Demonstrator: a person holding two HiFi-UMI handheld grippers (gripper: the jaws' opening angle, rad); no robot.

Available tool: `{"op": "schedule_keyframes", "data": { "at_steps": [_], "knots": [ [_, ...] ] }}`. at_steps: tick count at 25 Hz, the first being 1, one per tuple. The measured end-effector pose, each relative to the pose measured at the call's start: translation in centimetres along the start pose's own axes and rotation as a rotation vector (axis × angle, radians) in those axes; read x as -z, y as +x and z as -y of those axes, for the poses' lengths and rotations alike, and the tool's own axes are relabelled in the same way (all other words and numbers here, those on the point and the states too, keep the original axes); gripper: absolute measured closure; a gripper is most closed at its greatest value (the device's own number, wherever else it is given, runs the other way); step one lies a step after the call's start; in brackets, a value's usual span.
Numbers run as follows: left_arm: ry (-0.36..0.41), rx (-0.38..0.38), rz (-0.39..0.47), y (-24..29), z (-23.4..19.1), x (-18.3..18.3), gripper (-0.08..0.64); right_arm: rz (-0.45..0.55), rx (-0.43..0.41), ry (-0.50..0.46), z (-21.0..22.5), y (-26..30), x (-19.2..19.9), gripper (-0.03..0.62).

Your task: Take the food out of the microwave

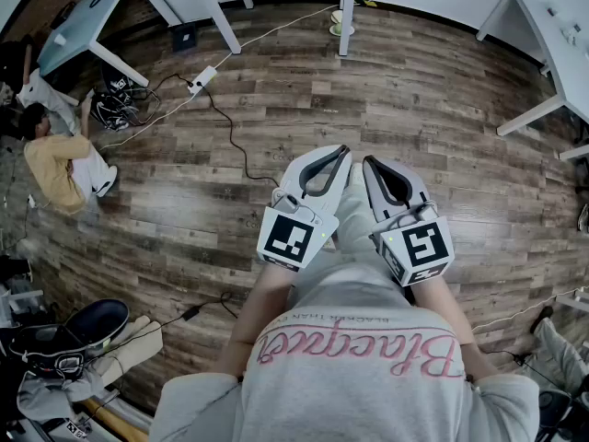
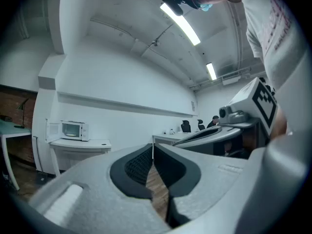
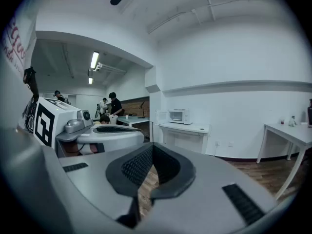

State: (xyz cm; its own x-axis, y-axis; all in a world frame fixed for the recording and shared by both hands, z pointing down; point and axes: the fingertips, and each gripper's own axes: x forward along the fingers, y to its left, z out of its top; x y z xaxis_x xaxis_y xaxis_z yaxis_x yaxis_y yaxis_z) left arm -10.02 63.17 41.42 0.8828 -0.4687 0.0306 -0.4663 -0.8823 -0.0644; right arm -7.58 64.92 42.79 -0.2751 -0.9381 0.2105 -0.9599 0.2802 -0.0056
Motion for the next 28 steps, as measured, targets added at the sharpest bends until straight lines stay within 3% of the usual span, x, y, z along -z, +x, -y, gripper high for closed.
{"op": "schedule_keyframes", "data": {
  "at_steps": [9, 28],
  "knots": [
    [-0.006, -0.005, 0.0, 4.6, -0.8, -0.7, 0.552, 0.021, 0.004, 0.011, 4.5, 2.0, -1.0, 0.583],
    [0.003, -0.02, -0.026, 18.0, -7.6, -1.6, 0.552, 0.028, -0.039, 0.007, 15.8, 11.4, -3.8, 0.583]
  ]
}}
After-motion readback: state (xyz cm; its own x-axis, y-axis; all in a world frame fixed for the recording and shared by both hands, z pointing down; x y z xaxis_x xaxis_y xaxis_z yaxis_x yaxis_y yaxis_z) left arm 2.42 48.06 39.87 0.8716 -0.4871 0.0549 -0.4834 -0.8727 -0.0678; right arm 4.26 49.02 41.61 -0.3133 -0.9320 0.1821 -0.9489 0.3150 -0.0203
